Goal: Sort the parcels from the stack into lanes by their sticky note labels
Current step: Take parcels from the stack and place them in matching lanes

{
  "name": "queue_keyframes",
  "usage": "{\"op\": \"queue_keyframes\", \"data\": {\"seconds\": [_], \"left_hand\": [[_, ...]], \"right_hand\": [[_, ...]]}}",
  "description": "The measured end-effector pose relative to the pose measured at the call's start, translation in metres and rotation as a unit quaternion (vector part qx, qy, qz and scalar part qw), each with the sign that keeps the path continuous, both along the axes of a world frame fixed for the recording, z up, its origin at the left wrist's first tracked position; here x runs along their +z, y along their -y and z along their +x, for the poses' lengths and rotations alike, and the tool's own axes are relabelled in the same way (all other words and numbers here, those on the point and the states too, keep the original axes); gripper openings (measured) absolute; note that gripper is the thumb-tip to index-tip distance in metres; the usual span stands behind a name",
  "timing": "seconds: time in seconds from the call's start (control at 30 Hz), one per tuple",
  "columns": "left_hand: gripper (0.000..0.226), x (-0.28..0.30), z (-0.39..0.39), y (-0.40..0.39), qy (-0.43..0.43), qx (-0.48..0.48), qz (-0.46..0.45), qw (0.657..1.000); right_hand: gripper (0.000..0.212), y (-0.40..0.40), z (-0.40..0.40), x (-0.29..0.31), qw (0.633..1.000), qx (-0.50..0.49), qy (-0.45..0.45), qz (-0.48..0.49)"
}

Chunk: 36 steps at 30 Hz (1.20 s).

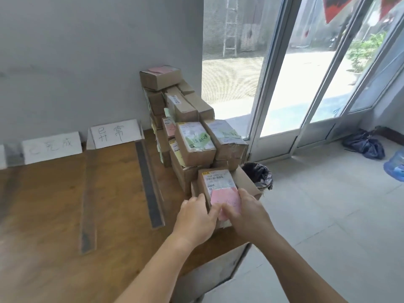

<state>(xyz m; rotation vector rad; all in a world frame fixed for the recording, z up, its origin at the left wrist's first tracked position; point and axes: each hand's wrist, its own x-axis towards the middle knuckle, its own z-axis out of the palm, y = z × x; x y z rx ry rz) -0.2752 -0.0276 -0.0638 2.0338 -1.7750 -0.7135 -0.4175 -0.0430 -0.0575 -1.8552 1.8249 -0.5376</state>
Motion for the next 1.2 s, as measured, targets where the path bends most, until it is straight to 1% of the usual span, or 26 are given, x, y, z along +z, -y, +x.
{"op": "queue_keyframes", "data": {"seconds": [0.13, 0.33, 0.47, 0.6, 0.67, 0.77, 0.87, 1.0, 1.2], "left_hand": [[0.074, 0.001, -0.011, -0.016, -0.060, 0.055, -0.007, 0.997], [0.075, 0.018, -0.016, -0.040, -0.157, 0.130, -0.087, 0.975], [0.075, 0.034, -0.006, -0.043, -0.195, 0.162, -0.145, 0.956], [0.070, 0.048, 0.009, -0.040, -0.235, 0.192, -0.164, 0.939], [0.070, 0.054, 0.017, -0.037, -0.256, 0.207, -0.170, 0.929], [0.069, 0.062, 0.030, -0.028, -0.274, 0.213, -0.186, 0.919], [0.068, 0.069, 0.039, -0.017, -0.289, 0.210, -0.186, 0.915], [0.065, 0.076, 0.043, -0.003, -0.311, 0.199, -0.191, 0.910], [0.063, 0.080, 0.045, 0.013, -0.307, 0.193, -0.189, 0.912]], "right_hand": [[0.057, -0.004, -0.009, 0.002, 0.999, 0.034, 0.025, -0.022], [0.046, -0.015, -0.011, 0.020, 0.986, 0.095, 0.099, -0.097], [0.054, -0.012, -0.001, 0.036, 0.975, 0.119, 0.135, -0.128], [0.055, -0.003, 0.015, 0.047, 0.971, 0.145, 0.138, -0.130], [0.064, 0.005, 0.021, 0.049, 0.974, 0.133, 0.127, -0.131], [0.074, 0.025, 0.021, 0.052, 0.977, 0.081, 0.123, -0.156], [0.081, 0.052, 0.016, 0.055, 0.979, 0.031, 0.123, -0.159], [0.090, 0.087, 0.013, 0.056, 0.988, -0.009, 0.082, -0.132], [0.095, 0.120, 0.016, 0.052, 0.996, -0.024, 0.030, -0.078]]}}
